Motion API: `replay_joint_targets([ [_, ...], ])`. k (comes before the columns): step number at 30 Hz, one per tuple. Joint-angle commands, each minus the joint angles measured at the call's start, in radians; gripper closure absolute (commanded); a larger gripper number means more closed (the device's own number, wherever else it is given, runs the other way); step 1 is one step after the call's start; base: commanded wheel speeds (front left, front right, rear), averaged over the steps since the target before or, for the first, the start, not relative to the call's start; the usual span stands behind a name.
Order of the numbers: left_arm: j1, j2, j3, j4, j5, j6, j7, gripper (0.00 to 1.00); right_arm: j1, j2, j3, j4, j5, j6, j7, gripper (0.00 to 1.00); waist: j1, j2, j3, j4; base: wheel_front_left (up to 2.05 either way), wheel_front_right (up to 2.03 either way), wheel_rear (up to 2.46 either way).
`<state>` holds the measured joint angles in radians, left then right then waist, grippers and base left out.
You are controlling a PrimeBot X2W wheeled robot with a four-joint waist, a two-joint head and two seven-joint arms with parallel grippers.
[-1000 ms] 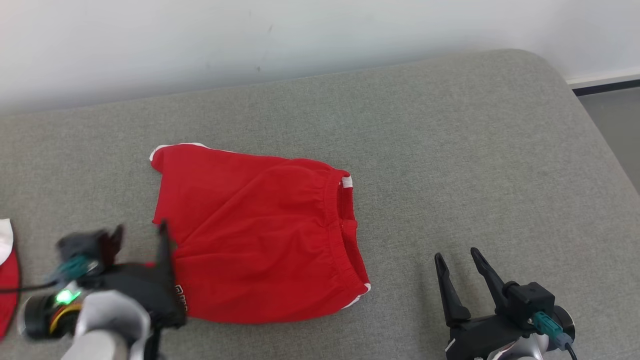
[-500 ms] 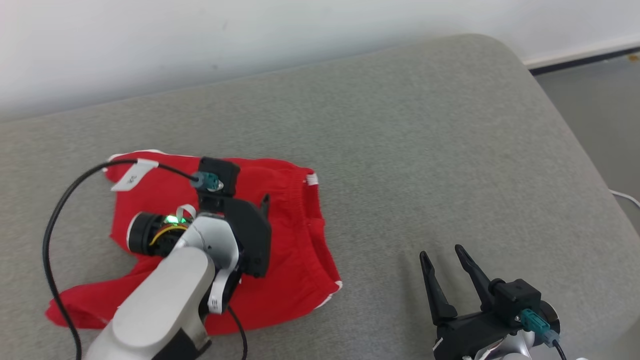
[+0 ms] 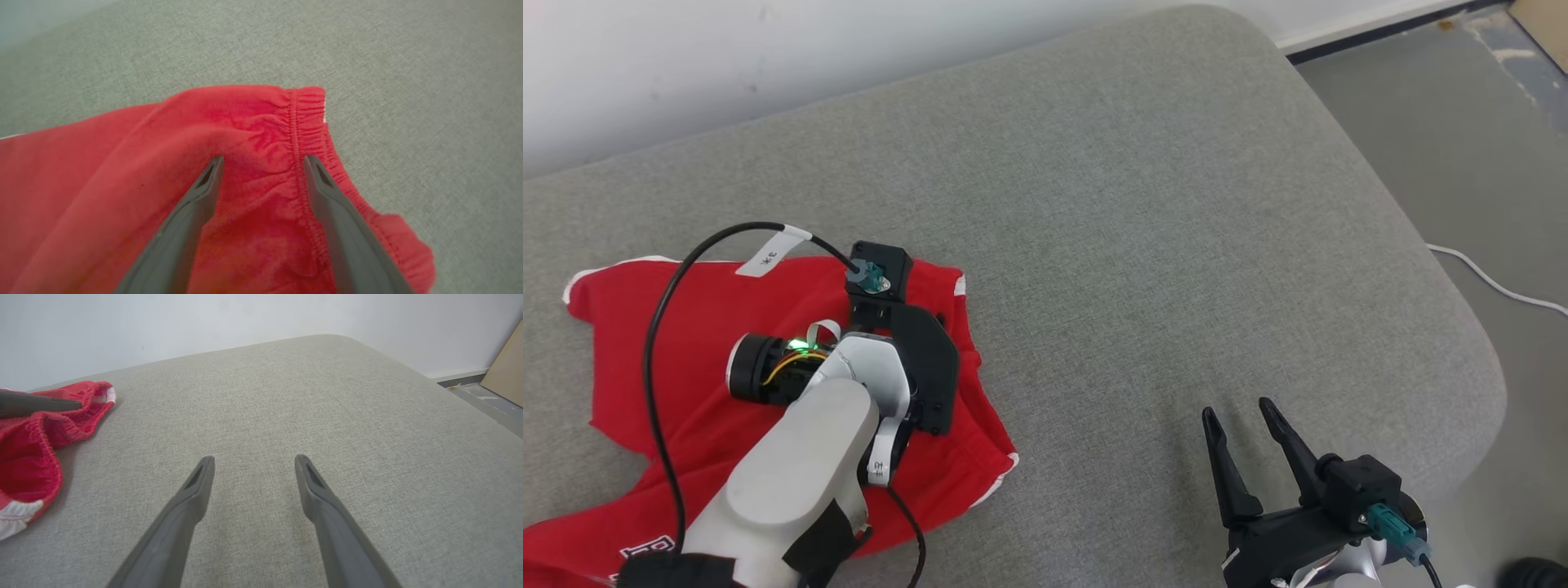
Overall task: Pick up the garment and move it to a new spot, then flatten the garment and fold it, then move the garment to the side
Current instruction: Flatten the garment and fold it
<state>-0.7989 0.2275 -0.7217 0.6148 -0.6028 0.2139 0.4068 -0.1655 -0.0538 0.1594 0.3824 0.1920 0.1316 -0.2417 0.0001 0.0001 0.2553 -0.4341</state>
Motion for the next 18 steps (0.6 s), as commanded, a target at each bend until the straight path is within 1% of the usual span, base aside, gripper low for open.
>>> replay_joint_targets([
  [1, -0.005, -0.008, -0.001, 0.014, -0.004, -0.002, -0.001, 0.0, -0.011, 0.003, 0.001, 0.005, 0.005, -0.002, -0.007, 0.0, -0.0001, -0.0001, 0.011, -0.011, 0.0, 0.0, 0.0],
  [5, -0.006, -0.025, -0.004, 0.049, -0.02, -0.018, 0.006, 0.0, -0.017, 0.004, -0.001, 0.012, 0.007, -0.002, -0.012, 0.0, -0.0001, -0.0001, 0.014, -0.007, 0.0, 0.0, 0.0],
  [9, -0.009, -0.064, 0.006, 0.064, -0.052, -0.036, -0.016, 0.0, -0.019, 0.004, 0.005, 0.019, 0.01, -0.002, -0.016, 0.0, -0.0001, -0.0001, 0.019, -0.003, 0.0, 0.0, 0.0],
  [12, -0.01, -0.082, 0.006, 0.074, -0.061, -0.047, -0.02, 0.0, -0.022, 0.004, 0.01, 0.022, 0.013, -0.002, -0.016, 0.0, -0.0001, -0.0001, 0.023, -0.002, 0.0, 0.0, 0.0],
  [18, -0.028, -0.068, -0.021, 0.135, -0.019, -0.026, -0.03, 0.0, -0.036, 0.004, 0.023, 0.027, 0.023, -0.002, -0.02, 0.0, -0.0001, -0.0001, 0.029, -0.013, 0.0, 0.0, 0.0],
])
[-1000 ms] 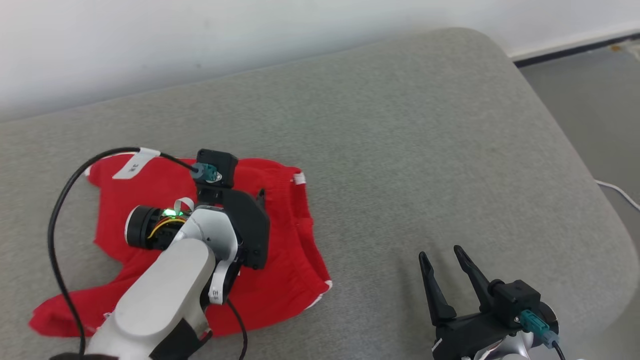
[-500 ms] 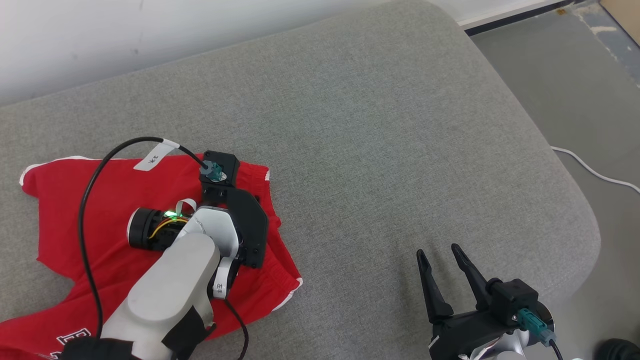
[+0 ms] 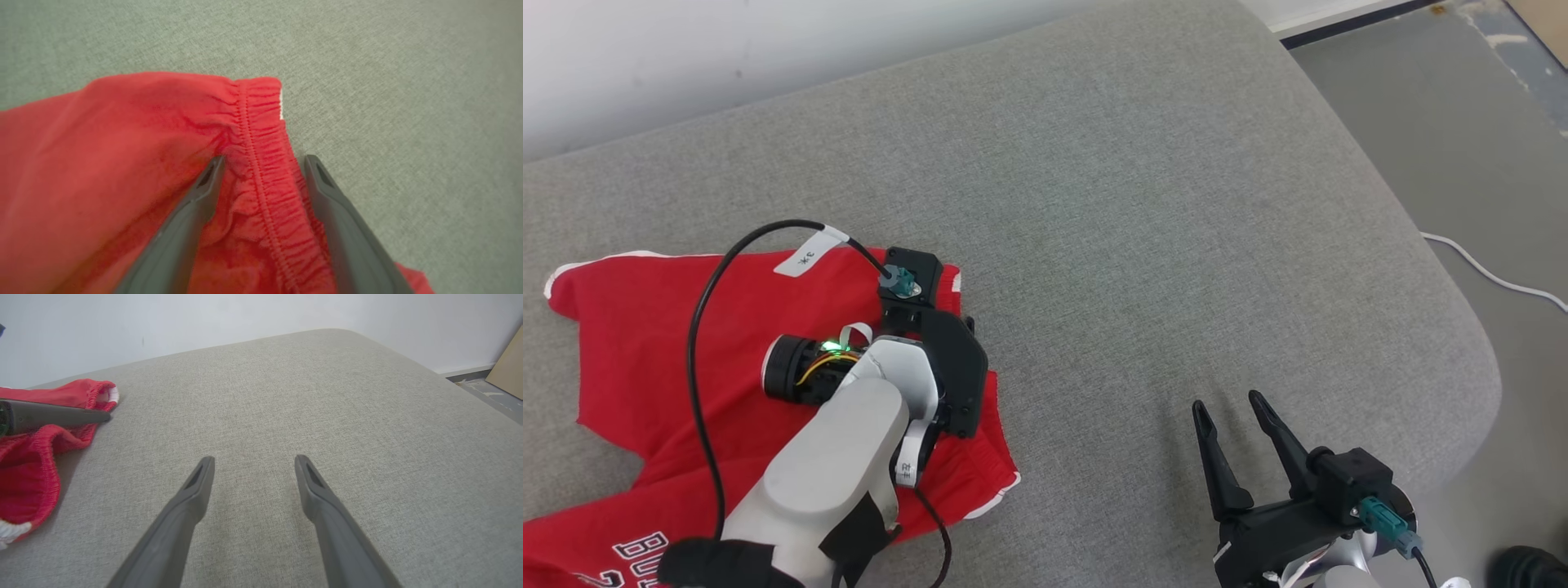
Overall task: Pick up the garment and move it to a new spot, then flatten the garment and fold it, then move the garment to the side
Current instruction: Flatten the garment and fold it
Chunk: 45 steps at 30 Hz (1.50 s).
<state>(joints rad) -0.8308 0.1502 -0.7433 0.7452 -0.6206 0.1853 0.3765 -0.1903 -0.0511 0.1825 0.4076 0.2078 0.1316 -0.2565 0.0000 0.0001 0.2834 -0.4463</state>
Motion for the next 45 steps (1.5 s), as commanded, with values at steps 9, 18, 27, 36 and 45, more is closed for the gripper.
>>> replay_joint_targets([
  [9, 0.004, -0.009, -0.017, 0.073, -0.022, -0.044, -0.006, 1.0, -0.007, 0.002, -0.012, 0.008, 0.003, -0.002, -0.008, 0.0, 0.0, -0.0001, -0.005, 0.006, 0.0, 0.0, 0.0],
  [18, -0.081, -0.075, 0.084, -0.091, -0.103, -0.152, -0.304, 1.0, -0.002, 0.001, -0.023, 0.01, -0.017, -0.002, -0.008, 0.0, 0.0, -0.0001, -0.041, 0.053, 0.0, 0.0, 0.0],
  [27, -0.045, -0.099, 0.261, -0.544, -0.56, -0.207, -0.505, 1.0, 0.041, -0.014, -0.051, -0.007, -0.044, -0.002, 0.017, 0.0, 0.0, -0.0001, -0.121, 0.147, 0.0, 0.0, 0.0],
  [36, 0.19, -0.012, 0.463, -0.596, -0.79, -0.097, -0.526, 1.0, 0.06, -0.017, -0.036, -0.041, -0.048, -0.002, 0.048, 0.0, 0.0, -0.0001, -0.152, 0.225, 0.0, 0.0, 0.0],
  [45, 0.376, 0.113, 0.55, -0.316, -0.696, -0.086, -0.622, 0.0, 0.064, -0.03, -0.039, -0.069, -0.053, -0.002, 0.068, 0.0, 0.0, -0.0001, -0.136, 0.261, 0.0, 0.0, 0.0],
])
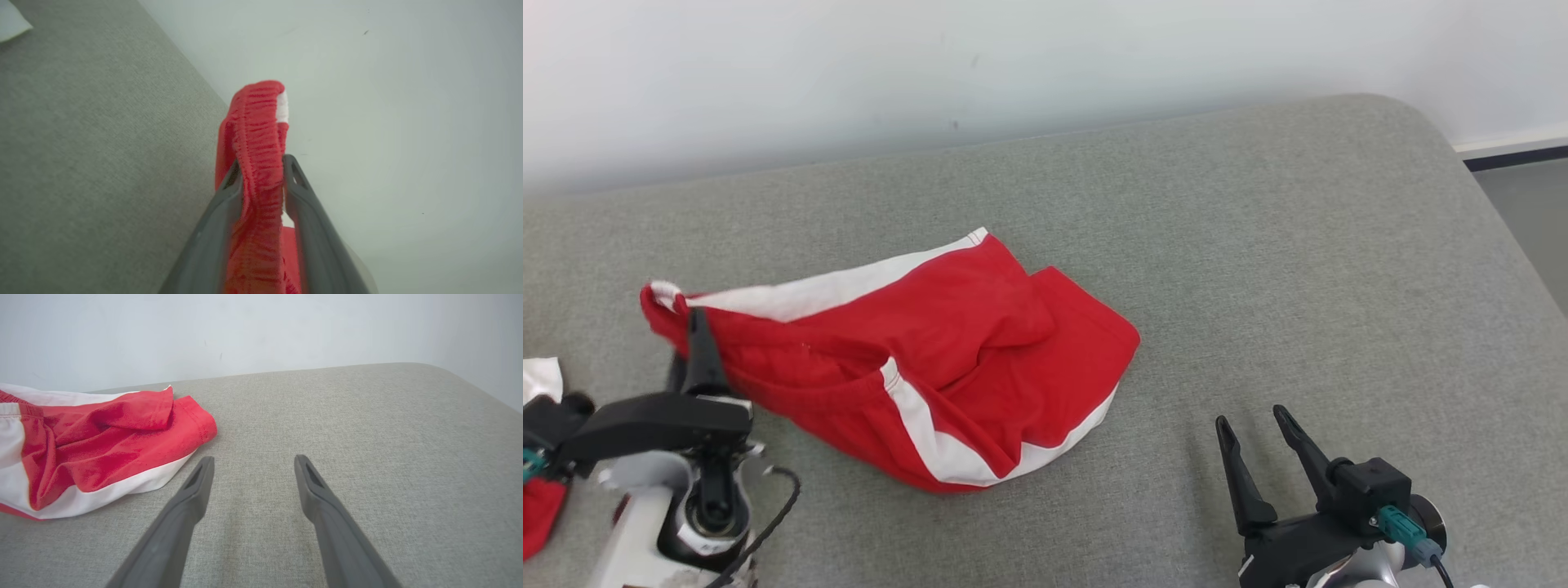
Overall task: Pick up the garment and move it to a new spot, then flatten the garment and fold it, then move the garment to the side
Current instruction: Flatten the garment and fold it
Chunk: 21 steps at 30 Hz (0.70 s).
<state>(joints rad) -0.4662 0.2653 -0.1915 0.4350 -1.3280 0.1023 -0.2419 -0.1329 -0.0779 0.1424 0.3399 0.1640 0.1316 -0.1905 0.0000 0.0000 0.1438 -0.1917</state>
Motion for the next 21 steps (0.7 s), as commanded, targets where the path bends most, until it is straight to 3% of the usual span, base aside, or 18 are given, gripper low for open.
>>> replay_joint_targets([
  [1, 0.015, 0.005, 0.013, 0.036, 0.028, -0.01, -0.012, 0.0, 0.004, -0.004, 0.001, -0.004, -0.009, -0.002, 0.002, 0.0, 0.0, 0.0, 0.004, 0.008, 0.0, 0.0, 0.0],
  [8, 0.015, 0.004, 0.029, 0.185, 0.132, -0.043, -0.024, 0.0, 0.008, -0.009, -0.007, -0.024, -0.01, -0.002, 0.011, 0.0, 0.0, 0.0, 0.013, 0.024, 0.0, 0.0, 0.0],
  [11, 0.019, -0.014, -0.026, 0.17, 0.16, -0.087, 0.005, 0.0, 0.015, -0.01, -0.016, -0.026, -0.01, -0.002, 0.01, 0.0, 0.0, 0.0, 0.014, 0.033, 0.0, 0.0, 0.0],
  [14, 0.018, -0.02, -0.117, 0.139, 0.195, -0.12, 0.108, 0.0, 0.019, -0.008, -0.021, -0.027, -0.01, -0.002, 0.012, 0.0, 0.0, 0.0, 0.011, 0.044, 0.0, 0.0, 0.0],
  [17, 0.016, -0.007, -0.213, 0.111, 0.246, -0.099, 0.216, 0.0, 0.016, -0.005, -0.018, -0.03, -0.01, -0.002, 0.016, 0.0, 0.0, 0.0, 0.007, 0.05, 0.0, 0.0, 0.0],
  [21, 0.006, 0.03, -0.289, 0.084, 0.339, -0.014, 0.276, 0.0, 0.013, -0.002, -0.014, -0.03, -0.009, -0.002, 0.016, 0.0, 0.0, 0.0, 0.004, 0.051, 0.0, 0.0, 0.0],
])
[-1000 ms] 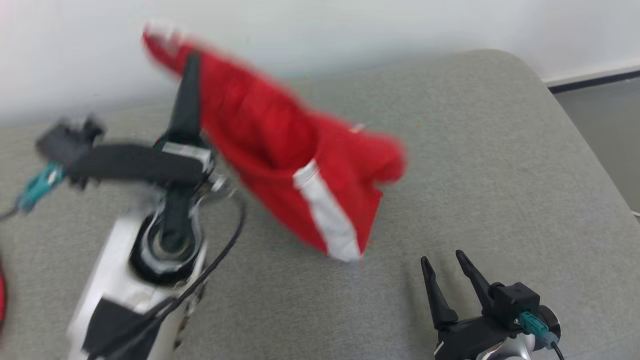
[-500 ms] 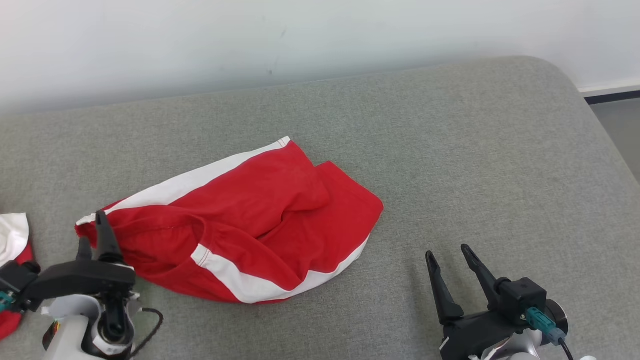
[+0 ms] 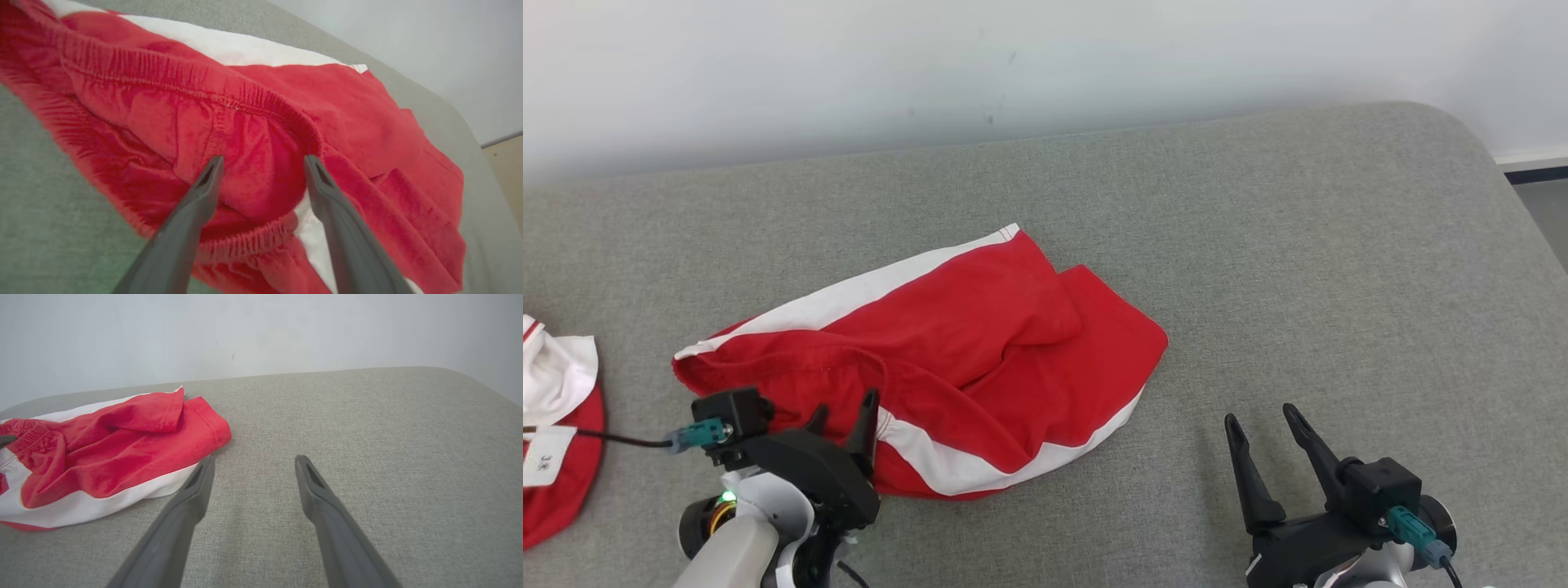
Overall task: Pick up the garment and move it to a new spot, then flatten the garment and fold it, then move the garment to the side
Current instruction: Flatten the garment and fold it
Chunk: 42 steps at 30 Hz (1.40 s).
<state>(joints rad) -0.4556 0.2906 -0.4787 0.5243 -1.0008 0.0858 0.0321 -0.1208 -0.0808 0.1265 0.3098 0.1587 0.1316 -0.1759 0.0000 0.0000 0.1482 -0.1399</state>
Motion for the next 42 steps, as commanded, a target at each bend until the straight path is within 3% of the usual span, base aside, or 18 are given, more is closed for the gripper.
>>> replay_joint_targets([
  [1, -0.003, 0.011, -0.014, -0.017, 0.02, 0.015, 0.016, 0.0, 0.0, 0.002, 0.003, 0.0, -0.003, -0.002, 0.001, 0.0, 0.0, 0.0, 0.0, -0.002, 0.0, 0.0, 0.0],
  [3, 0.006, 0.026, -0.038, -0.042, 0.04, 0.024, 0.05, 0.0, 0.004, 0.003, 0.002, -0.001, -0.002, -0.002, -0.001, 0.0, 0.0, 0.0, 0.0, -0.004, 0.0, 0.0, 0.0],
  [7, 0.028, 0.056, -0.077, -0.107, 0.052, 0.003, 0.107, 0.0, 0.008, 0.005, -0.003, 0.002, 0.001, -0.002, -0.006, 0.0, 0.0, 0.0, 0.001, -0.007, 0.0, 0.0, 0.0],
  [12, 0.025, 0.097, -0.086, -0.181, 0.093, 0.019, 0.084, 0.0, 0.007, 0.007, -0.007, 0.005, -0.001, -0.002, -0.01, 0.0, 0.0, 0.0, 0.002, -0.007, 0.0, 0.0, 0.0],
  [17, 0.029, 0.164, -0.139, -0.255, 0.148, -0.012, 0.123, 0.0, 0.006, 0.008, -0.006, 0.009, -0.001, -0.002, -0.011, 0.0, 0.0, 0.0, 0.003, -0.003, 0.0, 0.0, 0.0],
  [25, 0.0, 0.194, -0.202, -0.249, 0.212, -0.022, 0.168, 0.02, -0.007, 0.011, 0.001, 0.012, 0.0, -0.002, -0.012, 0.0, 0.0, 0.0, 0.009, -0.001, 0.0, 0.0, 0.0],
  [31, -0.031, 0.187, -0.227, -0.212, 0.246, -0.033, 0.172, 0.34, -0.013, 0.01, 0.003, 0.015, 0.0, -0.002, -0.015, 0.0, 0.0, 0.0, 0.014, -0.006, 0.0, 0.0, 0.0],
  [32, -0.039, 0.188, -0.234, -0.205, 0.25, -0.036, 0.177, 0.52, -0.013, 0.01, 0.004, 0.016, 0.0, -0.002, -0.015, 0.0, 0.0, 0.0, 0.015, -0.007, 0.0, 0.0, 0.0],
  [33, -0.045, 0.188, -0.238, -0.198, 0.251, -0.039, 0.18, 0.55, -0.014, 0.01, 0.005, 0.016, 0.0, -0.002, -0.015, 0.0, 0.0, 0.0, 0.015, -0.008, 0.0, 0.0, 0.0],
  [36, -0.055, 0.187, -0.251, -0.183, 0.262, -0.044, 0.188, 1.0, -0.017, 0.012, 0.006, 0.018, 0.002, -0.002, -0.017, 0.0, 0.0, 0.0, 0.017, -0.012, 0.0, 0.0, 0.0],
  [42, -0.049, 0.191, -0.267, -0.167, 0.27, -0.054, 0.186, 1.0, -0.01, 0.013, -0.002, 0.022, 0.002, -0.002, -0.022, 0.0, 0.0, 0.0, 0.014, -0.007, 0.0, 0.0, 0.0],
])
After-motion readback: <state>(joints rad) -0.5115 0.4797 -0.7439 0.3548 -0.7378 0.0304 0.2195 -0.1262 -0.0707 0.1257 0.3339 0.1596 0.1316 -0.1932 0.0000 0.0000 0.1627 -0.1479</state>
